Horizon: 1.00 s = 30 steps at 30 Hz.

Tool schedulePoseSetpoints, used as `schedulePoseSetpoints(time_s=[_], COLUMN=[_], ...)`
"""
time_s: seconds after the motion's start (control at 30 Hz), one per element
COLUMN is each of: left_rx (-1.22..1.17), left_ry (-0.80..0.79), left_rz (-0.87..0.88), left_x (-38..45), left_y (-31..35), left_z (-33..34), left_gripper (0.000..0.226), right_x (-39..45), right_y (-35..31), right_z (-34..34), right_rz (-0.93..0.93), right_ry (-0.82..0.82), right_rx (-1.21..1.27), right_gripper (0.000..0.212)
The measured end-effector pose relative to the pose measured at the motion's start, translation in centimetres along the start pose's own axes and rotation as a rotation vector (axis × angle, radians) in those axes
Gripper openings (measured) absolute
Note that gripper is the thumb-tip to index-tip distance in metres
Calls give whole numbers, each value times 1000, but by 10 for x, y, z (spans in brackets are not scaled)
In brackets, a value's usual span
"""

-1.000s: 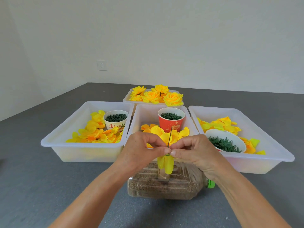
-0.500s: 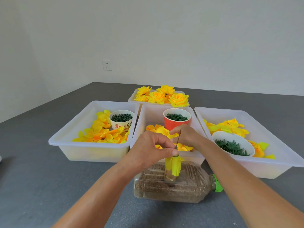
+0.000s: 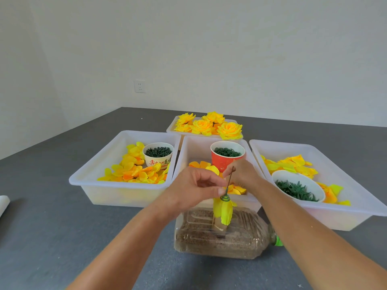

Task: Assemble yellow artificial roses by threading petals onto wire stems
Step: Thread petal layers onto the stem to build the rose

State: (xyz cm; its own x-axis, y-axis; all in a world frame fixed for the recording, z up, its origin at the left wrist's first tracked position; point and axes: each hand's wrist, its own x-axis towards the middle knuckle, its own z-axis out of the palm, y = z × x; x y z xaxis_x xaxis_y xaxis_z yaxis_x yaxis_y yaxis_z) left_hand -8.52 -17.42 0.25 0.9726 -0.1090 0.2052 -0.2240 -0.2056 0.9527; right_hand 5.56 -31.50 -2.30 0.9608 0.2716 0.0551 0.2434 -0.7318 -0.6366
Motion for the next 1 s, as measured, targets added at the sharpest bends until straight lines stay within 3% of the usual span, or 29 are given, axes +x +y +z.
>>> schedulePoseSetpoints(time_s=[0.1, 0.2, 0.33, 0.43, 0.5, 0.57, 0.6, 0.77, 0.87, 1.0], left_rx=[-12, 402, 793, 884, 885, 861, 822, 516, 472, 445], left_ry=[134, 285, 182, 114, 132, 176, 204, 363, 374, 389], left_rz=[-39, -87, -63, -61, -64, -62, -57, -75, -78, -78], left_x=[16, 43, 70, 79, 82, 83, 82, 77, 76, 77], left_y=[-5, -19, -36, -45, -51, -54, -56, -54, -54, -55], left_z=[-14, -26, -29, -26, -25, -26, -27, -31, -31, -31], left_gripper=[15, 16, 25, 28, 29, 32, 34, 41, 40, 38], right_x=[1, 6, 19, 22, 23, 23, 23, 23, 23, 20], right_y=[1, -1, -3, -5, -3, 1, 3, 8, 10, 12], right_z=[1, 9, 22, 27, 28, 24, 20, -4, -8, -5], right_rz=[-101, -318, -492, -540, -503, -458, -417, -113, 47, 126], right_ry=[-15, -180, -286, -247, -222, -151, -113, 128, 127, 81], right_rx=[1, -275, -653, -688, -626, -492, -406, 27, 184, 211], right_gripper=[22, 39, 46, 42, 34, 7, 6, 15, 31, 45])
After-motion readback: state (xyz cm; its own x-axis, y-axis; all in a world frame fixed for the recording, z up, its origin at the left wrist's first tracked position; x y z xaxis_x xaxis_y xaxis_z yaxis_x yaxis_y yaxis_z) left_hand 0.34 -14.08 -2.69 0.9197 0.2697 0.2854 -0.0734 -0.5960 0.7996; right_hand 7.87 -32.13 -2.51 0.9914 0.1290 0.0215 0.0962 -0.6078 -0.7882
